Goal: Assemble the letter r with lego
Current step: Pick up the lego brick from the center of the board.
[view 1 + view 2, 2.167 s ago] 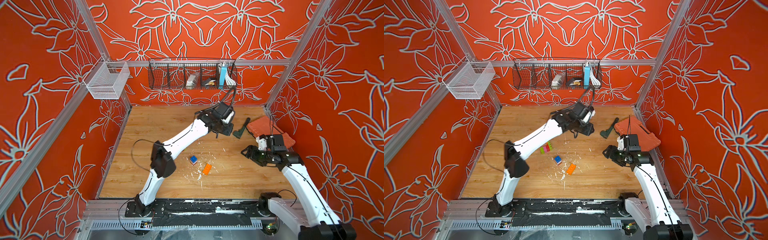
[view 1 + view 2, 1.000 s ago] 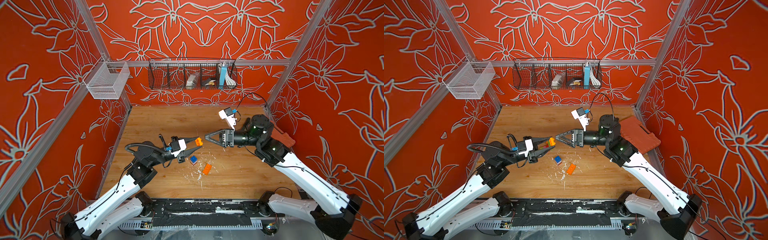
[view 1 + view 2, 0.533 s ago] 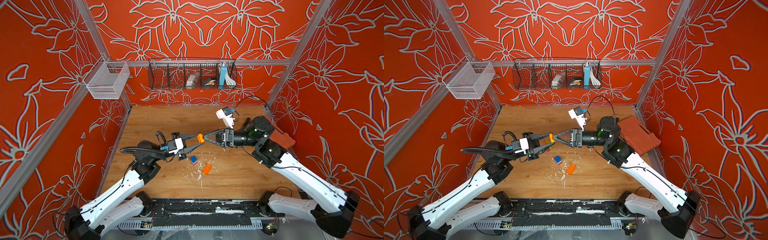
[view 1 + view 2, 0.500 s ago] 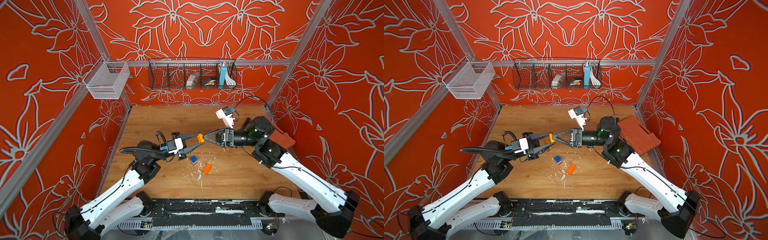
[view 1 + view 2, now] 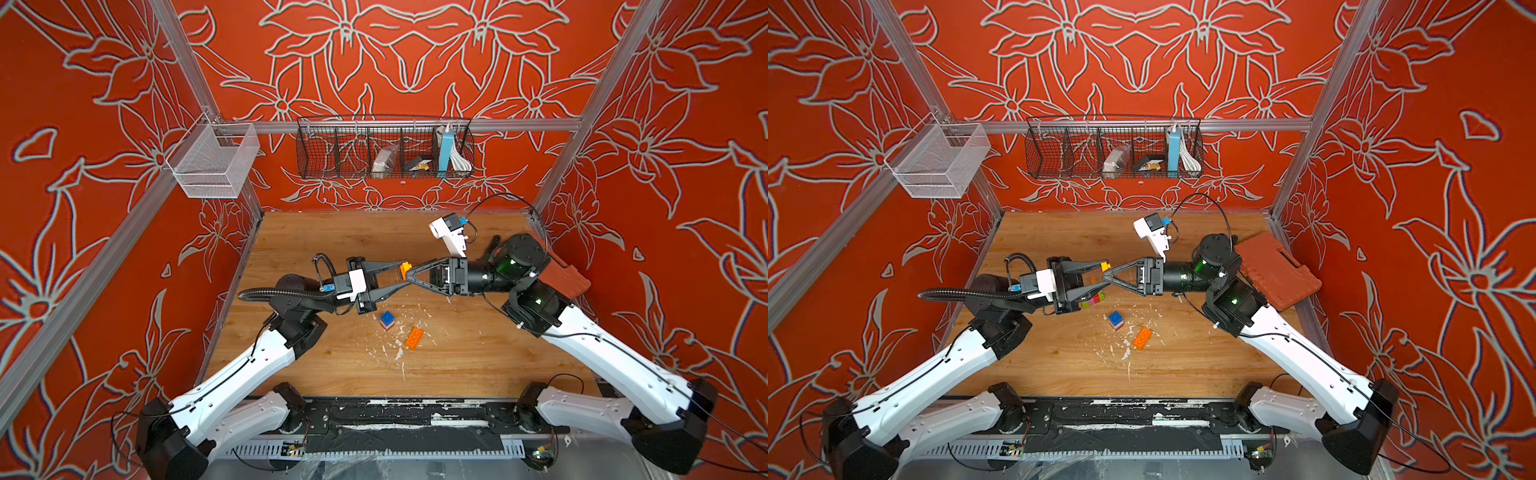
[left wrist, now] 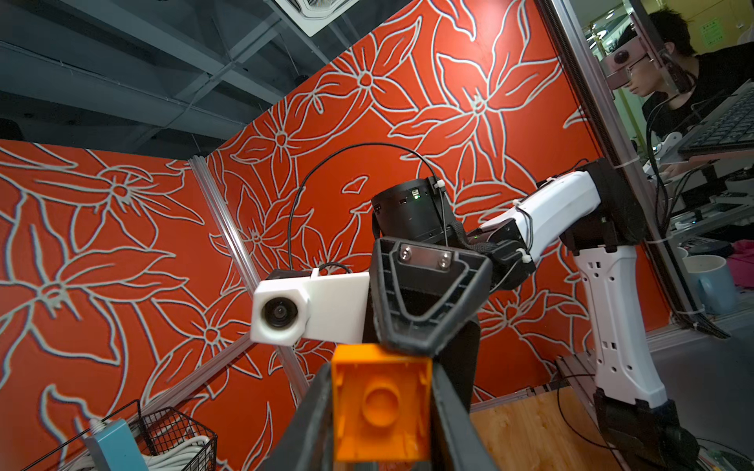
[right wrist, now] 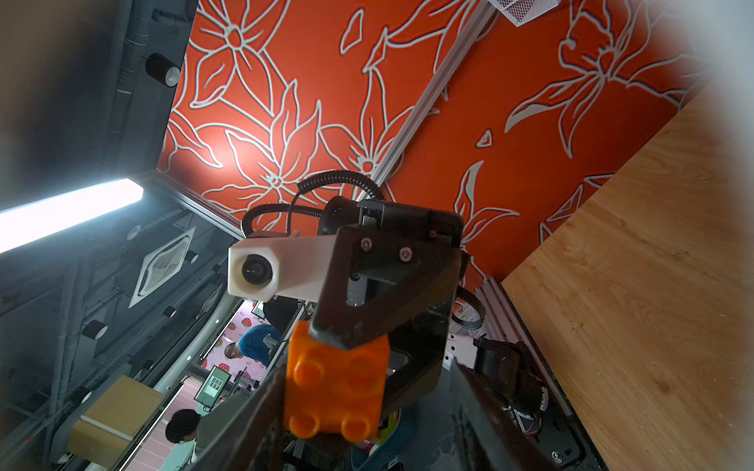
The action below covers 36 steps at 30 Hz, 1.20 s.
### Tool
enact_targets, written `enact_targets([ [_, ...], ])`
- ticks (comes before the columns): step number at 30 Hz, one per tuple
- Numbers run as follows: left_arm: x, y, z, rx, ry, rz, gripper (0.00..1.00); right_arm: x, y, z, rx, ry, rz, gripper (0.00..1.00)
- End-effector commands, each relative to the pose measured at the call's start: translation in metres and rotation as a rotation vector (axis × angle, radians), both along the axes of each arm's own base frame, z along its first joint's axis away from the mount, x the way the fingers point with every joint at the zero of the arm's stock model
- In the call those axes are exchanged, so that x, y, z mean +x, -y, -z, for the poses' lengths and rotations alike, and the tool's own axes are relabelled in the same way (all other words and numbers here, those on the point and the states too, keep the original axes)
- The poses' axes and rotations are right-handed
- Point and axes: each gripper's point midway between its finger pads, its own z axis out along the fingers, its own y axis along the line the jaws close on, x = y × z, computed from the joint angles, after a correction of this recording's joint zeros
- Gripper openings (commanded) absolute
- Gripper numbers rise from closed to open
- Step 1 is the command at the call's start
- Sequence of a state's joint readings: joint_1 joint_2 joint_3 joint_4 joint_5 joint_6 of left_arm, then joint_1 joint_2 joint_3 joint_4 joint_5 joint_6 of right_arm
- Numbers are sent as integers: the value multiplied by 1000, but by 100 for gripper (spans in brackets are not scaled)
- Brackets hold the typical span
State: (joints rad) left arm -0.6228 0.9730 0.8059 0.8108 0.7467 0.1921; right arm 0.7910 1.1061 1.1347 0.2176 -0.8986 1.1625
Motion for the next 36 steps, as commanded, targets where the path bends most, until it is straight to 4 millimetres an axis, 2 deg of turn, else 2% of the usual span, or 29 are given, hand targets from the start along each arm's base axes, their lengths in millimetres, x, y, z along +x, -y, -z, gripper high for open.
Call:
enact_targets([
  [1,-12,-5,-18,-36,66,31,0,-12,8,-22,55,53,-18,63],
  [12,-14,-4,-14,-23,61,41,0,-10,12,-31,77,44,13,62],
  [28,-13,-1,-11,-11,58,57,0,-13,5,-29,74,19,-31,46],
  [36,-11,-1,-10,-8,47,51,0,-14,4,-28,71,21,-35,31],
])
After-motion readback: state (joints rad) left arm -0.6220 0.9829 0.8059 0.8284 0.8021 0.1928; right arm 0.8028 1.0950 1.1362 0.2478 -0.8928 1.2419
